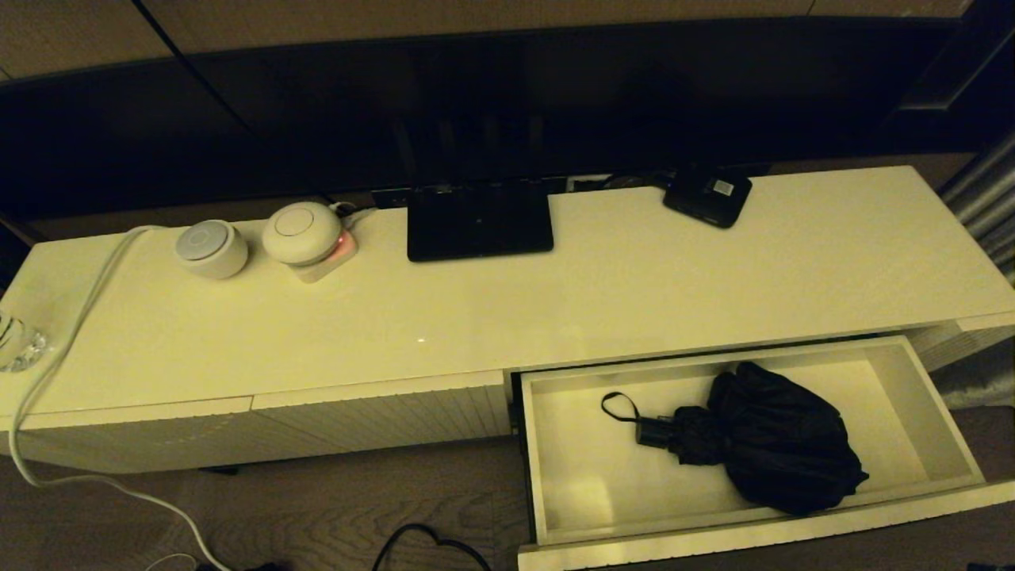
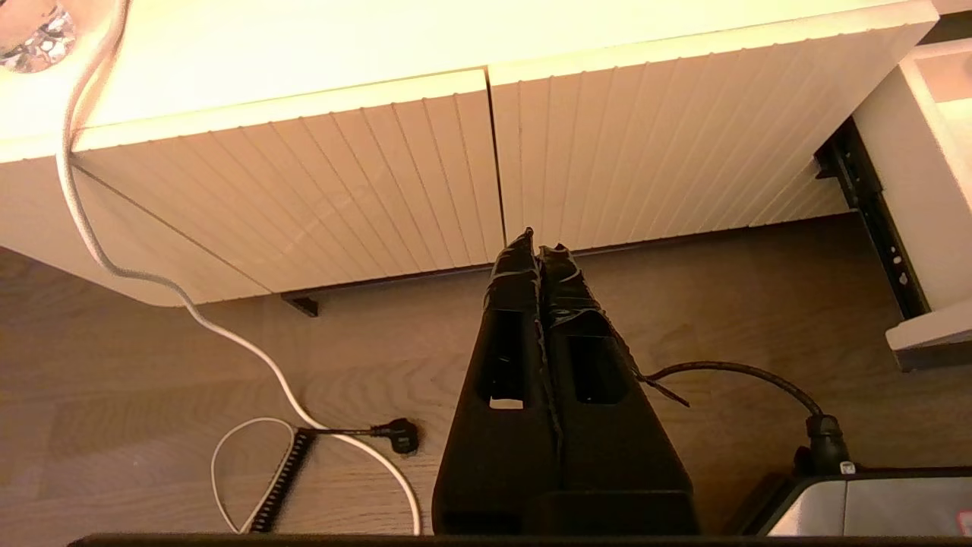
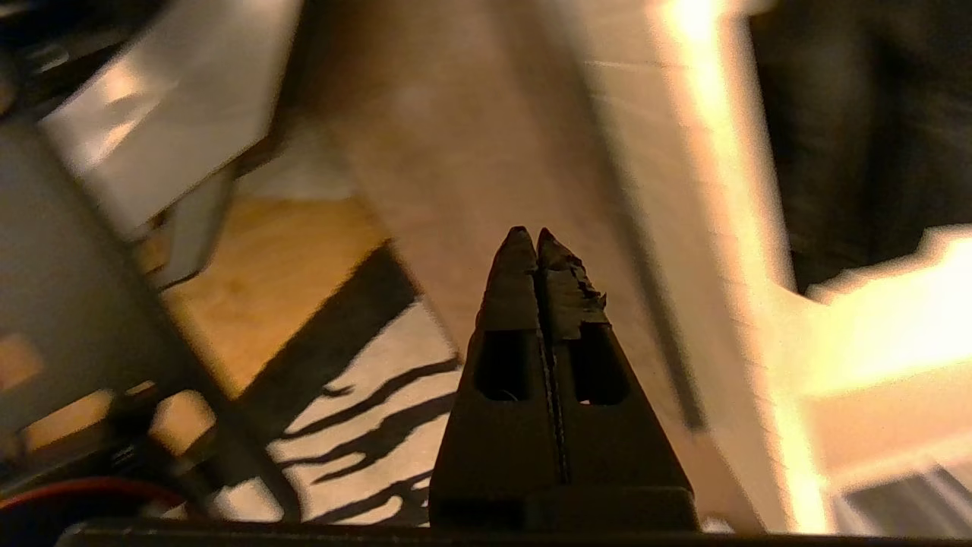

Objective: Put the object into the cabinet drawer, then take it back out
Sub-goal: Close the drawer

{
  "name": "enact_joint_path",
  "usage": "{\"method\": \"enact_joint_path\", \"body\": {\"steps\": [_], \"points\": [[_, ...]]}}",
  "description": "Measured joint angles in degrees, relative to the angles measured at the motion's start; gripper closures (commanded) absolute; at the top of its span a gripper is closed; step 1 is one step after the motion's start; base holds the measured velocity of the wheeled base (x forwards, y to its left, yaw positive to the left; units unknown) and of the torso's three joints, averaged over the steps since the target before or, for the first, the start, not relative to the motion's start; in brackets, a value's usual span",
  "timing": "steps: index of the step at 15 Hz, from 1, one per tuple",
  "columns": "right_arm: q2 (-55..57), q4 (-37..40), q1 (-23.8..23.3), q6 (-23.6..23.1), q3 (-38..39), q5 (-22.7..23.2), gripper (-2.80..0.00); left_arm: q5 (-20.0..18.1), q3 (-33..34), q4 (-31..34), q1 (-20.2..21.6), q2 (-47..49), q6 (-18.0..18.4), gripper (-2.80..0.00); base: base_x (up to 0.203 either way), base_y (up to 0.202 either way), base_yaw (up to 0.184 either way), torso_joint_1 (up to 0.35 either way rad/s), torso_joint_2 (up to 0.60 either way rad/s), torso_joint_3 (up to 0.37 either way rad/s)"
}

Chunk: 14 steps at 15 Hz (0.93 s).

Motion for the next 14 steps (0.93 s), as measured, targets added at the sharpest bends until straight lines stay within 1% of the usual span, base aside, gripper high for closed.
{"method": "enact_joint_path", "body": {"steps": [3,8,11,12,14], "points": [[1.9,0.1,1.9,-1.2,2.4,0.4,0.00,0.0,0.0,0.0,0.0,0.0,0.0,0.00,0.000,0.000,0.000,0.000,0.00,0.000],[9.0,-1.7,2.3,-3.3,3.9,-0.1,0.00,0.0,0.0,0.0,0.0,0.0,0.0,0.00,0.000,0.000,0.000,0.000,0.00,0.000],[15.0,-8.2,2.3,-3.9,3.2,-1.3,0.00,0.0,0.0,0.0,0.0,0.0,0.0,0.00,0.000,0.000,0.000,0.000,0.00,0.000],[17.2,-11.3,2.3,-3.9,2.7,-2.2,0.00,0.0,0.0,0.0,0.0,0.0,0.0,0.00,0.000,0.000,0.000,0.000,0.00,0.000],[21.3,-16.7,2.4,-4.1,1.4,-5.8,0.00,0.0,0.0,0.0,0.0,0.0,0.0,0.00,0.000,0.000,0.000,0.000,0.00,0.000]]}}
